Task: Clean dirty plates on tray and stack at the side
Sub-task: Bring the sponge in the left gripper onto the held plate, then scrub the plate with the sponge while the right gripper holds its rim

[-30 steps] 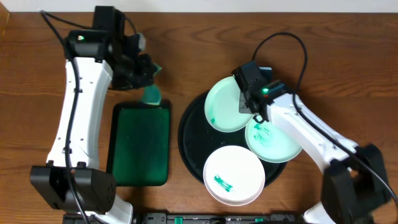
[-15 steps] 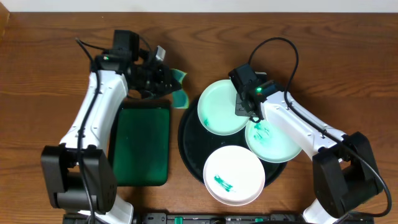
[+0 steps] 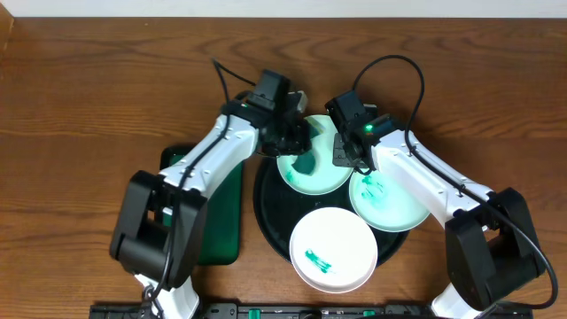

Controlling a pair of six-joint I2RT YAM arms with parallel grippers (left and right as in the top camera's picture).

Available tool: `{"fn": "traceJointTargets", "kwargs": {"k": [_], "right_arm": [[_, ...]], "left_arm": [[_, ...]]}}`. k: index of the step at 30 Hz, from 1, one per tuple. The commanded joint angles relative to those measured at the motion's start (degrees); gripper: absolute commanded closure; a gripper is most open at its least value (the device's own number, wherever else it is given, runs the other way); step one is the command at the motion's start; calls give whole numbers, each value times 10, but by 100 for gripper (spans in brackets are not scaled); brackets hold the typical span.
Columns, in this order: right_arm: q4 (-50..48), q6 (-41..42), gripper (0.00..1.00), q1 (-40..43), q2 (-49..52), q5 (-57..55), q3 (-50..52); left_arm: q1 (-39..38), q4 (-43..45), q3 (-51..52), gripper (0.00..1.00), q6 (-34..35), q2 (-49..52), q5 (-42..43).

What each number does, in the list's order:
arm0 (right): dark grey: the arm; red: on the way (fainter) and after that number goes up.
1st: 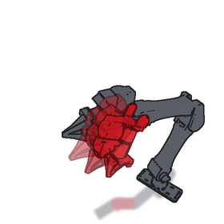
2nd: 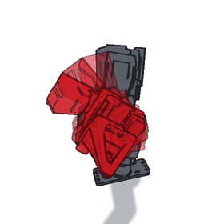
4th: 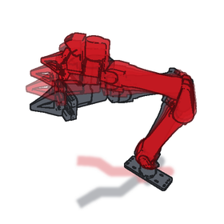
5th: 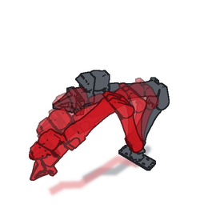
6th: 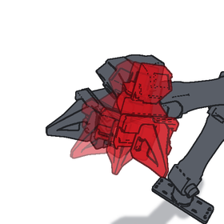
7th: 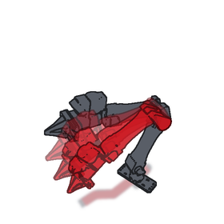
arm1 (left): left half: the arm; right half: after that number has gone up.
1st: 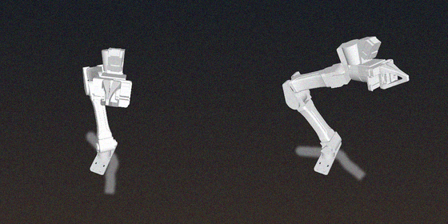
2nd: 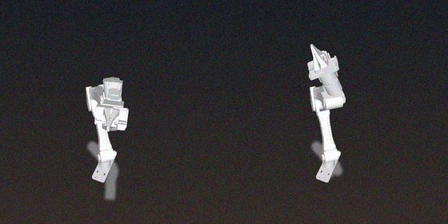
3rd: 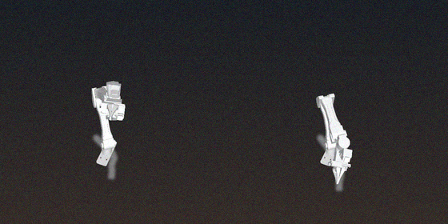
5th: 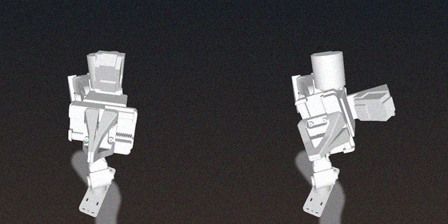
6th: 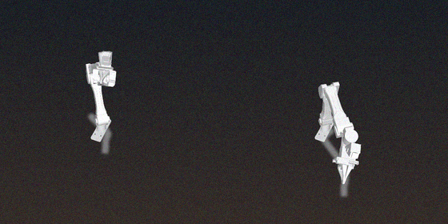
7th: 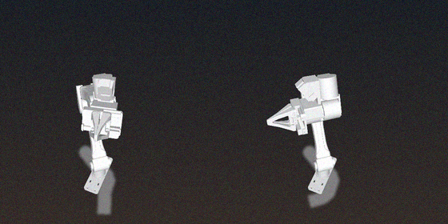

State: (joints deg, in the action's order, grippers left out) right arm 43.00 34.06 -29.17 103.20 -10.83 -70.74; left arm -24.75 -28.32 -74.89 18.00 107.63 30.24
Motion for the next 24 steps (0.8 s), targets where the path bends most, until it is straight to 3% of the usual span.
{"fn": "traceJointTargets", "kwargs": {"k": [1,15,24], "right_arm": [[-2,-5,99,-5,1,8,0],[-1,-9,99,3,1,24,0],[3,-9,99,12,1,43,0]], "left_arm": [[0,34,18,92,-5,3,-24],[0,142,150,93,-30,3,12],[1,147,153,93,-94,3,-168]]}}
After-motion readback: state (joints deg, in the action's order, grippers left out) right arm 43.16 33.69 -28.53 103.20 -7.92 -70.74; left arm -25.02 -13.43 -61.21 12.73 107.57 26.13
